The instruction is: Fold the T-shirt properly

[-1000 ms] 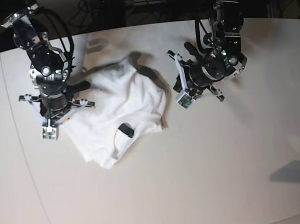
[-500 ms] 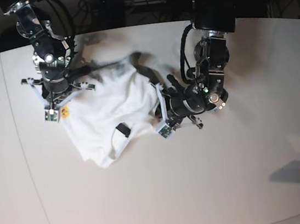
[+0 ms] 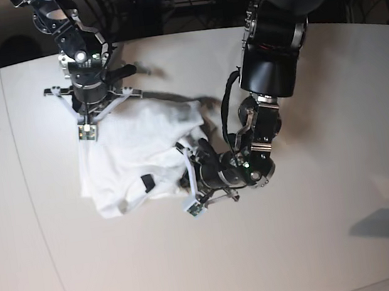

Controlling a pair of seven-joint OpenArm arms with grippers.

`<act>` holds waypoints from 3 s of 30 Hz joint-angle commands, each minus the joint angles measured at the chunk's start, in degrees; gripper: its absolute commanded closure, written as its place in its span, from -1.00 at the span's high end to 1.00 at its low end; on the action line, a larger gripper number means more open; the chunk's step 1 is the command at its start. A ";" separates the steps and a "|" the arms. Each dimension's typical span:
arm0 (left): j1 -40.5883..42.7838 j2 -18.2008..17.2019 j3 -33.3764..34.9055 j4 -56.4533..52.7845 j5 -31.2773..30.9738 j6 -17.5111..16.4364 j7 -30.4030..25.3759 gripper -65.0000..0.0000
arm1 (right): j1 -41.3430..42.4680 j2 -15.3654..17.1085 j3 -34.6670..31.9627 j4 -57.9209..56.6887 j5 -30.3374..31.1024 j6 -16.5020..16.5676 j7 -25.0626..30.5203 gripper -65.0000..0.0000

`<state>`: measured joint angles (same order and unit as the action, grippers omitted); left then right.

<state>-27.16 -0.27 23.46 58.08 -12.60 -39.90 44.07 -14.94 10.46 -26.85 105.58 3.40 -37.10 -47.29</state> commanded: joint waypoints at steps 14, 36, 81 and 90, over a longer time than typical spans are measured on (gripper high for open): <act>-5.15 -6.19 0.32 10.62 -0.63 1.53 1.68 -1.00 | 1.01 0.57 7.11 4.79 0.69 0.49 -1.20 -0.99; 37.66 -16.65 -35.55 56.07 18.97 1.88 5.55 -1.00 | 10.32 8.93 -12.31 8.75 0.60 0.57 2.76 -0.99; 43.46 -11.02 -43.64 54.40 32.16 1.88 5.11 -1.00 | 6.19 5.15 -18.56 9.45 0.60 0.40 -0.67 -1.00; 43.46 -11.02 -43.73 54.40 32.16 1.88 5.11 -1.00 | 15.25 0.31 -18.82 9.01 0.95 0.84 -5.06 -1.00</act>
<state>16.51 -10.72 -20.14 111.57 19.38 -38.44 49.76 -0.19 11.00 -45.67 113.84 4.91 -36.05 -53.47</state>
